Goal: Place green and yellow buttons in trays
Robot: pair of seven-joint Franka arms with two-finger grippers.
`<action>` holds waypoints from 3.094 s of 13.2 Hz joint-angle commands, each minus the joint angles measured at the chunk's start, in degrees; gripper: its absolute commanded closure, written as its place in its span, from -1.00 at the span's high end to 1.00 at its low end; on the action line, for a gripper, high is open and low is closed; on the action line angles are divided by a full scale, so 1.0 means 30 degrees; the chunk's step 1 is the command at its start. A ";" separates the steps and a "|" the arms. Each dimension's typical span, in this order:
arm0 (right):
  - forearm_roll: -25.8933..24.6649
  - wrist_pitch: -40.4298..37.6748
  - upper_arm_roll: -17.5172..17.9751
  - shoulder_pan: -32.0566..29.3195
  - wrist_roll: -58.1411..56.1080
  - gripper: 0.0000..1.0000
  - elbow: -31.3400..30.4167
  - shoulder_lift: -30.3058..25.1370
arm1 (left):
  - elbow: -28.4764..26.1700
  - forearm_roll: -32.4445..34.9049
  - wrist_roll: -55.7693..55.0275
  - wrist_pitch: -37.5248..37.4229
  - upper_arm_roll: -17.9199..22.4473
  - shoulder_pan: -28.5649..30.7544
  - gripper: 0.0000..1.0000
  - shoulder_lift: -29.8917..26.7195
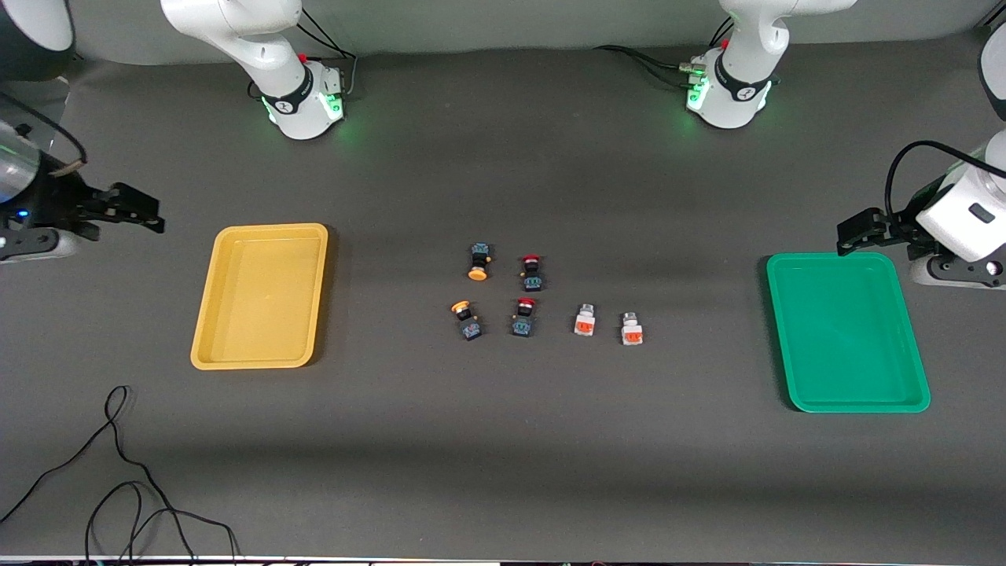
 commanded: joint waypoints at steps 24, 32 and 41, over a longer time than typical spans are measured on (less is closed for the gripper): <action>-0.0638 1.6486 -0.0098 1.4531 2.1588 1.00 -0.8172 0.6397 | 0.2048 -0.2245 -0.6979 0.8370 -0.0022 -0.6490 1.00 1.2373; -0.0609 1.8394 -0.0128 1.4531 2.1588 1.00 -0.5771 1.0913 | 0.0493 -0.2245 -0.7123 1.0749 -0.0022 -0.6870 0.99 1.3225; -0.0900 1.8895 -0.0186 1.4328 2.1324 -0.47 -0.5916 1.1327 | -0.0328 -0.2128 -0.6920 1.0691 0.0008 -0.7222 -0.99 1.2991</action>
